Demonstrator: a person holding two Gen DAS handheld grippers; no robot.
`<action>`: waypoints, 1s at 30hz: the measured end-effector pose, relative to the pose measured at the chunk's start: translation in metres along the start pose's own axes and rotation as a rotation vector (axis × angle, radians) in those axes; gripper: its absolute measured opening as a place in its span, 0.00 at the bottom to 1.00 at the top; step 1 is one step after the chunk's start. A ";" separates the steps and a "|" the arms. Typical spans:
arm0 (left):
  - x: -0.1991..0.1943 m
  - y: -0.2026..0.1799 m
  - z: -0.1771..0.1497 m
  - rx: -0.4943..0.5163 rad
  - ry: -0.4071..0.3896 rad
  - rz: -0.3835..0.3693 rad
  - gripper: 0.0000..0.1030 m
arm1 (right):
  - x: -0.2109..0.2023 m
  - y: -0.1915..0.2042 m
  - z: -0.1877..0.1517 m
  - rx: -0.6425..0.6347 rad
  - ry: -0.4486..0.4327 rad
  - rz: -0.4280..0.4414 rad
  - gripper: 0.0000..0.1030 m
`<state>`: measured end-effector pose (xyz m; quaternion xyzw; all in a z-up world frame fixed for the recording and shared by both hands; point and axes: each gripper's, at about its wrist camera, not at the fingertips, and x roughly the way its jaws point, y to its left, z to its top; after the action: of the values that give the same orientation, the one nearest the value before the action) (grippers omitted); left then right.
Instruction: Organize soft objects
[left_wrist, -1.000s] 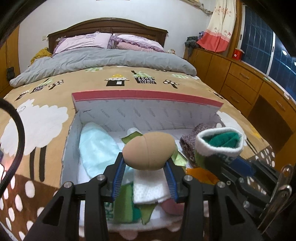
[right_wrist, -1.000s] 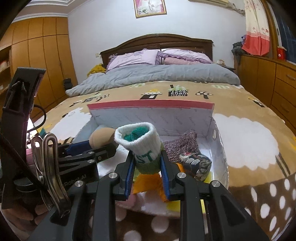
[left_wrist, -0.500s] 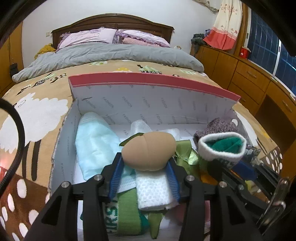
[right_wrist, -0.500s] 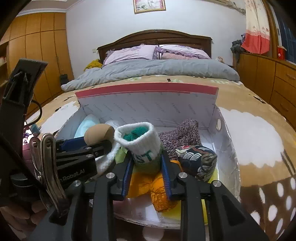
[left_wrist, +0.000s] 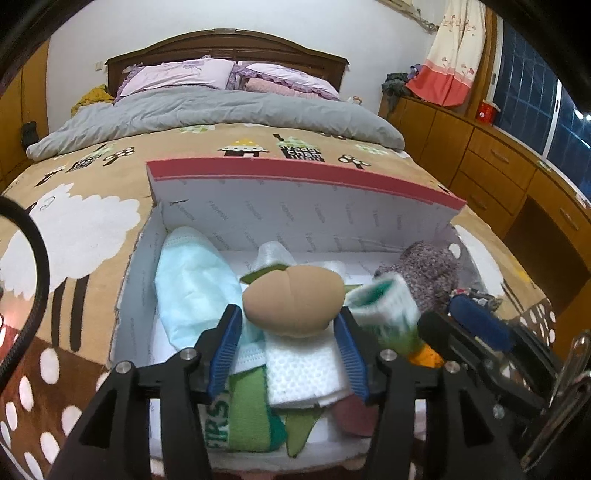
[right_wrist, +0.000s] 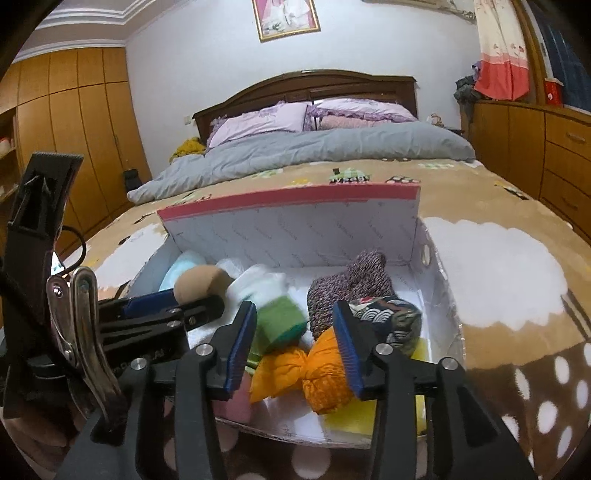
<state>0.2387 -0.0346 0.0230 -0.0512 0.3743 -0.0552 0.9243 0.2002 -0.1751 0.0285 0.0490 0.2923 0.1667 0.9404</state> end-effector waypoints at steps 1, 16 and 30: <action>-0.002 0.000 0.000 0.003 -0.002 0.003 0.54 | -0.002 0.000 0.000 0.000 -0.005 0.000 0.44; -0.035 -0.004 -0.014 -0.005 -0.017 0.026 0.64 | -0.031 0.005 -0.003 0.012 -0.053 -0.021 0.57; -0.075 -0.002 -0.041 -0.027 -0.009 0.045 0.80 | -0.068 0.017 -0.025 -0.013 -0.027 -0.033 0.66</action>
<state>0.1561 -0.0285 0.0459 -0.0557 0.3720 -0.0293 0.9261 0.1283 -0.1827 0.0473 0.0401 0.2791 0.1525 0.9472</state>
